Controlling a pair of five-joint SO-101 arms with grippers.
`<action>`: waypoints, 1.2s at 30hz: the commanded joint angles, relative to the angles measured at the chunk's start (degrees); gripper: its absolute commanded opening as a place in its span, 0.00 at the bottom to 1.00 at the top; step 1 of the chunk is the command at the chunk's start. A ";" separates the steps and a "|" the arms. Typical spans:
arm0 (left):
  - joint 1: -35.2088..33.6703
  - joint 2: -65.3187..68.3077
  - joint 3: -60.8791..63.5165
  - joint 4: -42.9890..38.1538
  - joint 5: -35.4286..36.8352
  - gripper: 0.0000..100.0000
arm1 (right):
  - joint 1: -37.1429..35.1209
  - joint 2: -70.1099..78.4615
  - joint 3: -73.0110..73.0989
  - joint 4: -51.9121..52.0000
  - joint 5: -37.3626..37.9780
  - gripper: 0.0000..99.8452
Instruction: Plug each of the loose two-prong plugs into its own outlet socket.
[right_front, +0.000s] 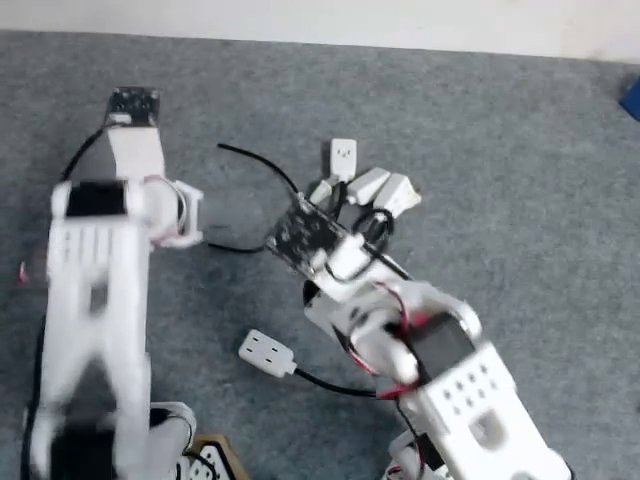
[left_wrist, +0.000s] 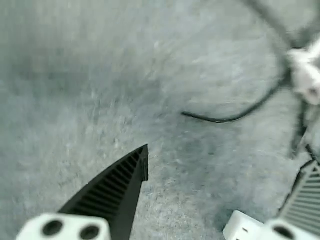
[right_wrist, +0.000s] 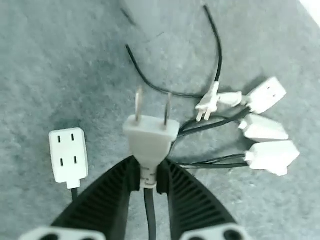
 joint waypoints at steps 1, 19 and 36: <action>2.59 -27.47 10.51 -1.41 -2.29 0.44 | -0.66 8.22 -6.55 -0.66 -2.37 0.01; 7.43 -63.25 43.38 -6.95 -5.27 0.44 | -9.54 11.03 0.13 -6.11 -6.77 0.01; 7.60 -63.25 46.20 -10.02 -5.27 0.44 | -11.38 3.91 -9.71 7.69 -4.57 0.01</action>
